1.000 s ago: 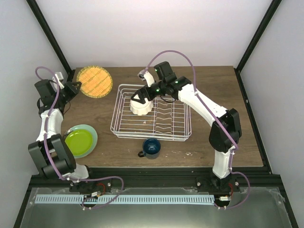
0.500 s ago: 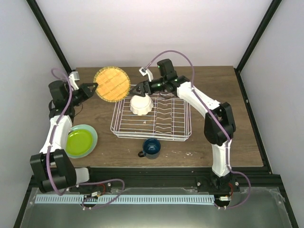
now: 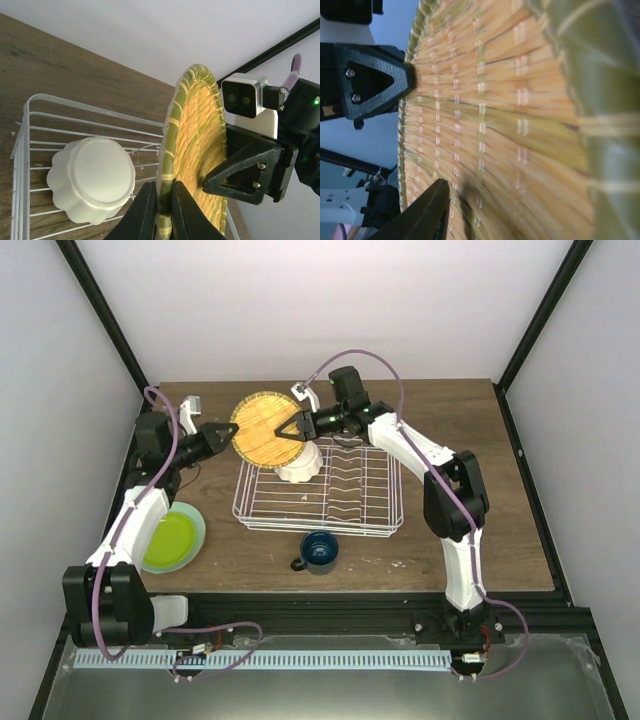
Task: Load the mixed dishes into the dish rack
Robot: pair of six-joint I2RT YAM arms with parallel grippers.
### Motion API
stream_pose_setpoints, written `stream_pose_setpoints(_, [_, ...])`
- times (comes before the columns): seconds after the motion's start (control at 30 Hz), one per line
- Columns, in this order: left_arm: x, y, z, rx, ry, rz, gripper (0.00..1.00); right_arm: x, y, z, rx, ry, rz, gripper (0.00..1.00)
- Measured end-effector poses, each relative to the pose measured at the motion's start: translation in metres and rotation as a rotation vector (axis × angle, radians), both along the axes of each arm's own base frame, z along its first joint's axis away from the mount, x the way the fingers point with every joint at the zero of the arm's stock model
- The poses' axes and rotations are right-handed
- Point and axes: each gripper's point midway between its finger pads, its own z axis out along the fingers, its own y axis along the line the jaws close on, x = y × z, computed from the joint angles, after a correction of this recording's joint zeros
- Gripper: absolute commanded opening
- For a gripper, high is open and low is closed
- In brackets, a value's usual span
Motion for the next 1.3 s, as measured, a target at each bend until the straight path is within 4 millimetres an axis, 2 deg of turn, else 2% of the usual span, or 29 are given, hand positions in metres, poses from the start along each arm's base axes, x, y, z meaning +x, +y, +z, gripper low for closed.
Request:
stream_pose_setpoints(0.13, [0.001, -0.001, 0.000, 0.000, -0.005, 0.002, 0.01, 0.003, -0.003, 0.000, -0.001, -0.001, -0.007, 0.20])
stream_pose_setpoints(0.17, [0.001, 0.000, 0.000, 0.003, -0.005, 0.003, 0.04, 0.002, -0.003, 0.000, 0.003, 0.000, -0.002, 0.17])
stream_pose_setpoints(0.23, [0.001, 0.001, -0.002, 0.015, -0.006, 0.007, 0.12, 0.001, -0.004, 0.003, 0.011, 0.004, 0.008, 0.12])
stream_pose_setpoints(0.33, [0.002, 0.001, -0.003, 0.020, -0.008, 0.009, 0.31, 0.001, -0.006, 0.006, 0.013, -0.011, 0.007, 0.07])
stream_pose_setpoints(0.43, [0.004, 0.001, -0.005, 0.013, 0.001, 0.014, 0.47, 0.005, -0.008, 0.002, -0.015, -0.036, -0.017, 0.03])
stream_pose_setpoints(0.67, [0.008, 0.001, -0.012, 0.011, 0.018, 0.015, 0.67, 0.025, -0.029, -0.020, -0.154, -0.110, -0.111, 0.01])
stream_pose_setpoints(0.77, [0.010, 0.002, -0.010, 0.023, 0.017, 0.016, 0.73, 0.041, -0.044, -0.019, -0.223, -0.173, -0.173, 0.01])
stream_pose_setpoints(0.9, [0.022, 0.007, 0.012, 0.063, -0.018, 0.036, 0.76, 0.059, -0.077, -0.008, -0.307, -0.264, -0.267, 0.01])
stream_pose_setpoints(0.97, [0.030, 0.014, 0.026, 0.096, -0.043, 0.064, 0.76, 0.066, -0.096, 0.004, -0.355, -0.333, -0.314, 0.01])
stream_pose_setpoints(1.07, [0.046, 0.035, 0.041, 0.177, -0.054, 0.153, 0.76, 0.071, -0.123, 0.022, -0.441, -0.455, -0.370, 0.01])
stream_pose_setpoints(1.17, [0.060, 0.063, 0.047, 0.299, -0.035, 0.266, 0.77, 0.066, -0.146, 0.040, -0.521, -0.602, -0.401, 0.01])
stream_pose_setpoints(1.2, [0.064, 0.072, 0.042, 0.337, -0.015, 0.297, 0.77, 0.061, -0.152, 0.042, -0.545, -0.651, -0.399, 0.01])
stream_pose_setpoints(1.3, [0.066, 0.093, 0.035, 0.438, 0.032, 0.369, 0.77, 0.039, -0.171, 0.040, -0.617, -0.789, -0.366, 0.01])
